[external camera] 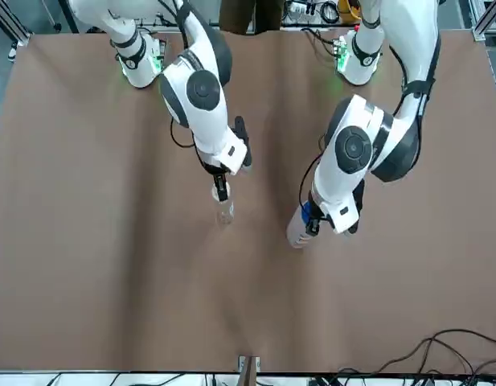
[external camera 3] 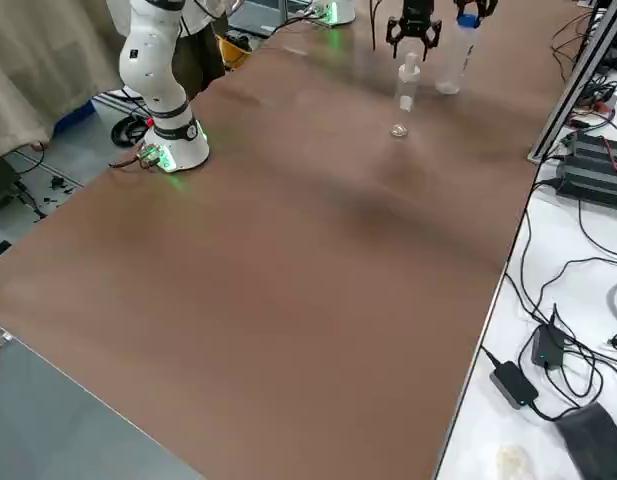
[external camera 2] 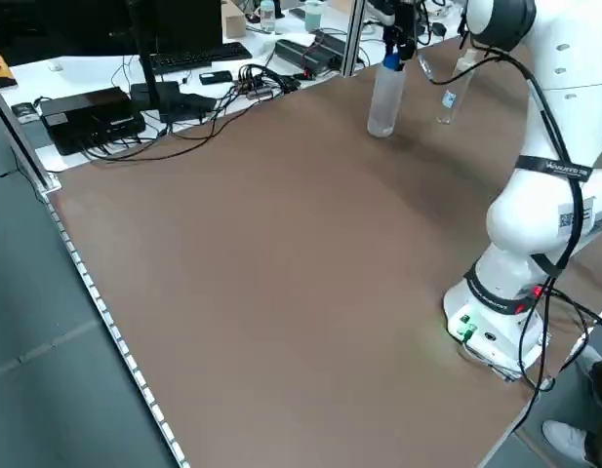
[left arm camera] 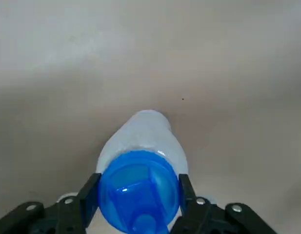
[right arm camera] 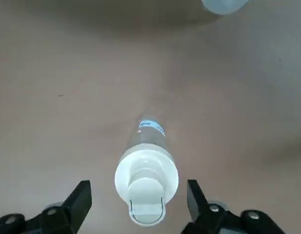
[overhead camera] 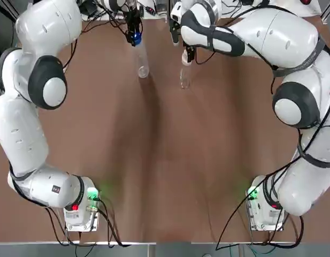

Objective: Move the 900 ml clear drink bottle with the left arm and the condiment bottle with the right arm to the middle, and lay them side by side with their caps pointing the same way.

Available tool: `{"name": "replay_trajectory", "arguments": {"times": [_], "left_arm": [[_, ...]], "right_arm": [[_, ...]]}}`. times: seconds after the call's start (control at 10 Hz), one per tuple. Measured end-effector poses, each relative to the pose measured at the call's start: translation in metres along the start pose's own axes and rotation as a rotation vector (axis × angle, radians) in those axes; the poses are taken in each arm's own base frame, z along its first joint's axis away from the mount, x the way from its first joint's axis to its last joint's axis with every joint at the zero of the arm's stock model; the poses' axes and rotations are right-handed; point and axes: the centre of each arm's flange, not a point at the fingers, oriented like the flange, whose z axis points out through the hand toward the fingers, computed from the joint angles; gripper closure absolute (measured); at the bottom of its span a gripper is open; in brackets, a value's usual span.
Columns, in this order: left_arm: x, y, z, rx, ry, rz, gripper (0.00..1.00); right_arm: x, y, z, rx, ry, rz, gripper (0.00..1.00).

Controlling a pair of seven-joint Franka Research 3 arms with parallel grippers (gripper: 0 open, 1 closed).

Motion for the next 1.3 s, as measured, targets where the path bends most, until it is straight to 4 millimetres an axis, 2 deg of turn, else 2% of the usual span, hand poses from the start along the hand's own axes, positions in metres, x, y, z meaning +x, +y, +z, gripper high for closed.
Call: {"name": "replay_trajectory", "arguments": {"times": [0.1,0.2,0.3,0.4,0.5,0.6,0.7,0.8,1.0,1.3], "left_arm": [[-0.001,0.001,0.001,-0.008,-0.003,-0.012,0.32],[-0.002,0.003,0.002,-0.016,-0.006,-0.016,0.3],[-0.001,0.003,0.002,-0.02,-0.006,-0.018,0.27],[0.0,0.004,0.002,-0.025,-0.006,-0.021,0.22],[0.002,0.005,0.0,-0.03,-0.006,-0.024,0.08],[0.002,0.006,-0.001,-0.033,-0.006,-0.025,0.0],[0.003,0.006,-0.002,-0.036,-0.006,-0.026,0.0],[0.005,0.007,-0.008,-0.047,-0.005,-0.022,0.0],[0.004,0.003,-0.037,-0.091,0.038,0.082,0.0],[-0.001,-0.016,-0.07,-0.042,0.081,0.357,0.0]], "right_arm": [[0.0,0.002,0.004,-0.001,0.002,0.001,0.2],[-0.001,0.003,0.007,0.0,0.002,0.002,0.22],[-0.001,0.003,0.009,0.002,0.001,0.002,0.33],[-0.001,0.003,0.01,0.002,0.001,0.002,0.37],[-0.001,0.003,0.01,0.002,0.001,0.002,0.43],[-0.001,0.003,0.01,0.002,0.001,0.002,0.59],[-0.001,0.003,0.009,0.002,0.002,0.002,0.67],[-0.001,0.003,0.009,0.002,0.002,0.002,0.67],[-0.001,0.003,0.009,0.002,0.003,0.034,0.67],[-0.001,0.003,0.001,-0.001,0.006,0.313,0.67]]}}
